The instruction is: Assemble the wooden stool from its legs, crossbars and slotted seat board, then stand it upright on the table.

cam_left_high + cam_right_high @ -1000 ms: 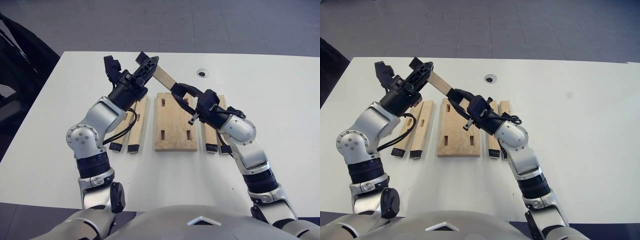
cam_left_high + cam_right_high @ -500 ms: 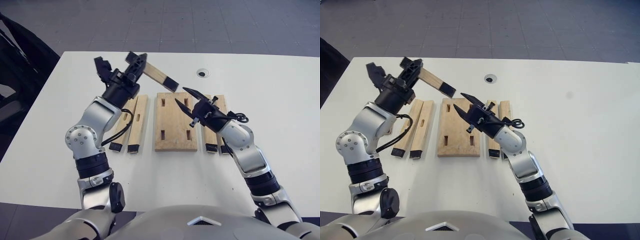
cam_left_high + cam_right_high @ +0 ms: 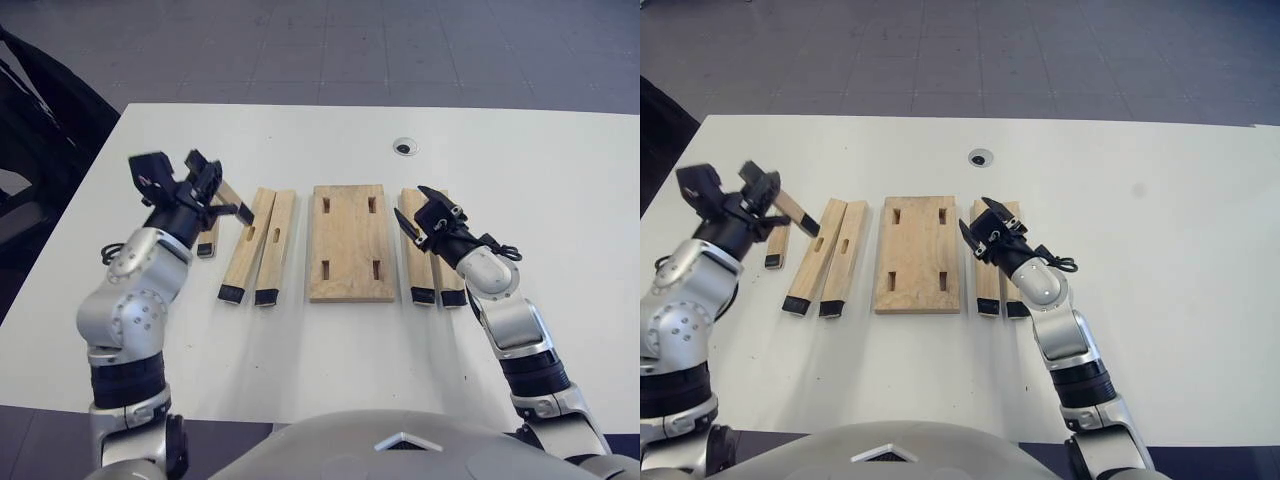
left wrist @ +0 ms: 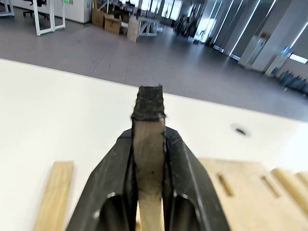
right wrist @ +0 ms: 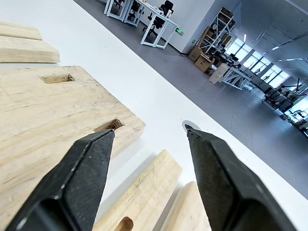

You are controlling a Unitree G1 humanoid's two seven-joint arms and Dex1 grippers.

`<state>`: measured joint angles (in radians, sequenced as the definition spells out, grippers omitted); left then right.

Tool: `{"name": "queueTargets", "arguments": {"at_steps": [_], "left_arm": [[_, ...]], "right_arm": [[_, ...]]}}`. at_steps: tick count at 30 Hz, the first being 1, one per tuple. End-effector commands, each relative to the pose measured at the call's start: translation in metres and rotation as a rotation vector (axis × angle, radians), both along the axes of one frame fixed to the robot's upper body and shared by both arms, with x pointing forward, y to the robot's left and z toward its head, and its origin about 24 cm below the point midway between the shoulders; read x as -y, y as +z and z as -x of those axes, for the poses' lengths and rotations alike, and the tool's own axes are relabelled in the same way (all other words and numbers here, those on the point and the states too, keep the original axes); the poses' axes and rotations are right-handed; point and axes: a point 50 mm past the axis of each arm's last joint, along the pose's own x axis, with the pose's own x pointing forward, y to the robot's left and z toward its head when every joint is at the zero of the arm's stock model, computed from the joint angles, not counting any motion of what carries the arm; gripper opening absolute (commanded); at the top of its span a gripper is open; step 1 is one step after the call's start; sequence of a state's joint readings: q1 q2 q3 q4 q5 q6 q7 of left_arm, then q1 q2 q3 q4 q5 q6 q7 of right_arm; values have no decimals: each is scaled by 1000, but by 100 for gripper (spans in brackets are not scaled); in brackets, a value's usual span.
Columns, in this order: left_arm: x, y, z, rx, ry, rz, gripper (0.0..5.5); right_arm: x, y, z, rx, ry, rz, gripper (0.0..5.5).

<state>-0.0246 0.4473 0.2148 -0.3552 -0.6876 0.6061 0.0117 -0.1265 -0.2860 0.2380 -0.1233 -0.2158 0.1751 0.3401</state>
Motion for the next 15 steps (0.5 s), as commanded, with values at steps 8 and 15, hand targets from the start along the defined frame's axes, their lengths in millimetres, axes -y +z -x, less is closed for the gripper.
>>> {"name": "queueTargets", "arguments": {"at_steps": [8, 15], "left_arm": [[-1, -14, 0, 48, 18, -68, 44], [7, -17, -8, 54, -12, -55, 44]], "right_arm": [[1, 7, 3, 20, -33, 4, 279], [0, 6, 4, 8, -33, 5, 279]]}}
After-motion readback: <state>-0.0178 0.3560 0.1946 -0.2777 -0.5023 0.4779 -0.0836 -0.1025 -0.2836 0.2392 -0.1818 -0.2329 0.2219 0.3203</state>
